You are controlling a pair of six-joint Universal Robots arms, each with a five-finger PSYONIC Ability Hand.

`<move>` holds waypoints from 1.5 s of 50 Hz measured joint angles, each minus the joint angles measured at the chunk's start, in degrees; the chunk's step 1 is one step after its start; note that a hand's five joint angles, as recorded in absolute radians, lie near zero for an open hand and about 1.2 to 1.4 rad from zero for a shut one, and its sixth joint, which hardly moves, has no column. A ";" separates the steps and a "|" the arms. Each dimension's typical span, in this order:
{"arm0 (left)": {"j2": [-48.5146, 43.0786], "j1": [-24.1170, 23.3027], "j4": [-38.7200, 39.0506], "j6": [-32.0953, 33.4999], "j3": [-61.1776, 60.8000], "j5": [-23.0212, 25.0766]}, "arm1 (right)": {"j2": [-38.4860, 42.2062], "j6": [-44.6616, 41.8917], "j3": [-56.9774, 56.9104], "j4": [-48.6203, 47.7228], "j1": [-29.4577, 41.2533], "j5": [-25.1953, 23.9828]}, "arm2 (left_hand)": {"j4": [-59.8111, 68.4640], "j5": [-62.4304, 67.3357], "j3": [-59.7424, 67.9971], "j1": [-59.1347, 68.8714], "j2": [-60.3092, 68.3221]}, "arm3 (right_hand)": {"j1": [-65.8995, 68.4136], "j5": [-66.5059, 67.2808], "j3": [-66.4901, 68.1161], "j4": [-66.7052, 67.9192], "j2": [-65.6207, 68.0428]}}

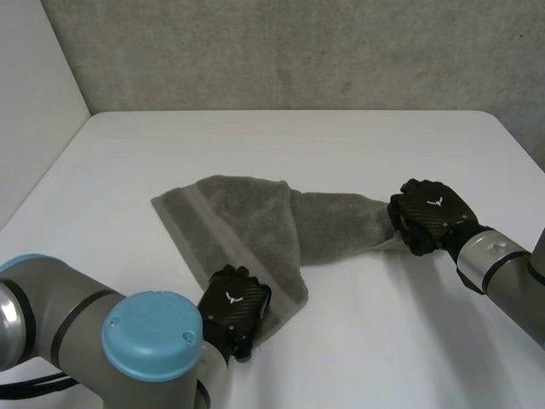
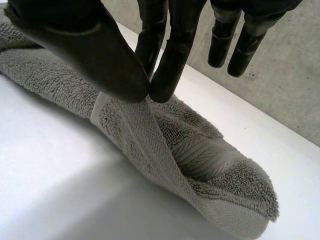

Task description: Fold the towel.

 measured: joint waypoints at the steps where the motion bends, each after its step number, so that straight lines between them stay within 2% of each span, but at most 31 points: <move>1: -0.06 -0.01 0.03 0.00 0.05 0.00 | 0.00 0.00 0.00 0.00 0.00 0.00 | 0.00 0.20 0.00 0.22 0.25 | 0.00 0.00 0.00 0.00 0.00; 21: -1.84 -0.05 0.03 -0.11 1.29 0.26 | 0.13 -0.09 0.01 0.00 0.04 -0.08 | 0.00 4.21 0.00 4.07 4.35 | 0.00 0.00 0.00 0.00 0.00; 24: -2.15 -0.05 0.03 -0.13 1.49 0.27 | 0.22 -0.09 0.01 0.00 0.06 -0.08 | 0.00 12.20 0.00 12.36 13.20 | 0.00 0.00 0.00 0.00 0.00; 26: -2.36 -0.05 0.07 -0.15 1.65 0.32 | 0.31 -0.09 0.01 0.00 0.08 -0.09 | 0.00 22.02 0.00 21.62 23.36 | 0.00 0.00 0.00 0.00 0.00; 31: -2.59 -0.05 0.19 -0.26 1.73 1.22 | 0.49 -0.13 0.01 0.00 0.13 -0.07 | 0.00 40.06 0.00 36.18 38.70 | 0.00 0.00 0.00 0.00 0.00; 39: -2.61 0.02 0.27 -0.57 1.79 3.34 | 0.54 -0.17 0.03 0.00 0.19 -0.07 | 0.00 41.36 0.00 36.58 40.36 | 0.00 0.00 0.00 0.00 0.00; 54: -1.28 1.09 0.48 -0.71 1.87 4.12 | -0.57 -0.04 -0.15 0.81 0.00 -0.26 | 0.00 42.47 0.00 36.58 42.79 | 0.00 0.00 0.00 0.00 0.00; 62: 5.50 7.31 0.31 -1.00 1.44 6.99 | -5.39 0.04 -1.79 5.91 -2.33 -3.45 | 0.00 42.63 0.00 36.94 42.80 | 0.00 0.00 0.00 0.00 0.00; 70: 17.06 19.36 -0.29 -3.26 1.41 12.11 | -11.10 -0.02 -5.79 14.85 -10.40 -11.16 | 0.00 43.04 0.00 37.24 42.80 | 0.23 0.00 0.00 0.00 0.16; 75: 21.10 25.59 -0.75 -4.61 1.57 14.33 | -12.39 -0.04 -7.43 16.73 -15.10 -13.76 | 0.00 43.04 0.00 37.42 42.81 | 0.24 0.00 0.00 0.00 0.16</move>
